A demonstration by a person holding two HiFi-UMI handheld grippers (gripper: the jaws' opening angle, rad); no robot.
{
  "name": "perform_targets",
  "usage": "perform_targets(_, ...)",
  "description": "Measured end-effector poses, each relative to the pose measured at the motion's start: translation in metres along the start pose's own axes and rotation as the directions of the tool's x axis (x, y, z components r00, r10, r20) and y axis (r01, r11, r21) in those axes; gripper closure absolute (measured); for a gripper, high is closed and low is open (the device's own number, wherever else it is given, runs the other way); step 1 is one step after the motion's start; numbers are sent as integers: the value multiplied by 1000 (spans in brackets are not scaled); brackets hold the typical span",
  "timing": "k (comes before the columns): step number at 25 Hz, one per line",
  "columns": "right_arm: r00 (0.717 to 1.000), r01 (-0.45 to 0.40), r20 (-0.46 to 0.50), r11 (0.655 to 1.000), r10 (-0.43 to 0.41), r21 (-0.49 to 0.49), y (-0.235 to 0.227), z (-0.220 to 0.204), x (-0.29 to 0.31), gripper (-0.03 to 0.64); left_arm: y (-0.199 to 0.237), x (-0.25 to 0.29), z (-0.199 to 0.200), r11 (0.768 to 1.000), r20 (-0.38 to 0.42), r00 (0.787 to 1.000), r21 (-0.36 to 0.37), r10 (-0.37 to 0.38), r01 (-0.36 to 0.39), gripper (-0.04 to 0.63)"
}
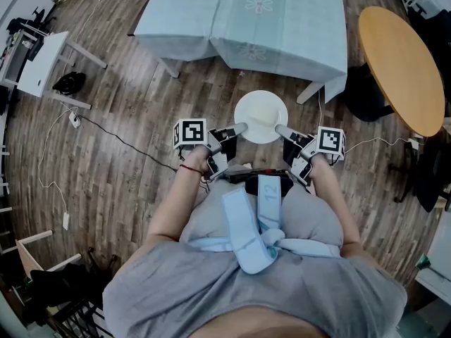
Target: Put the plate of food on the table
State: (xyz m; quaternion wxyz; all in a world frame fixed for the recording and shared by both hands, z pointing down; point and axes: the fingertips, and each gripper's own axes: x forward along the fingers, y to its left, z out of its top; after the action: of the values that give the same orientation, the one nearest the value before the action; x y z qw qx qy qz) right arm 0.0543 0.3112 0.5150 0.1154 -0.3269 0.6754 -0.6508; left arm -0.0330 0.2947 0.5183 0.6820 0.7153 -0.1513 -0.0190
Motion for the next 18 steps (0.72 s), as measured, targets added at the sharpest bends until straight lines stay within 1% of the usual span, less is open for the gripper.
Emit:
perform_targets(9, 1000, 4, 16, 1000, -4, 7, -1, 2, 0, 580, 0, 1, 2, 1000, -13, 1000, 9, 7, -7, 565)
perform_targets(18, 1000, -10, 28, 1000, 10, 11, -2, 3, 1, 578, 3, 2, 2, 1000, -27, 1000, 23, 15, -15, 565)
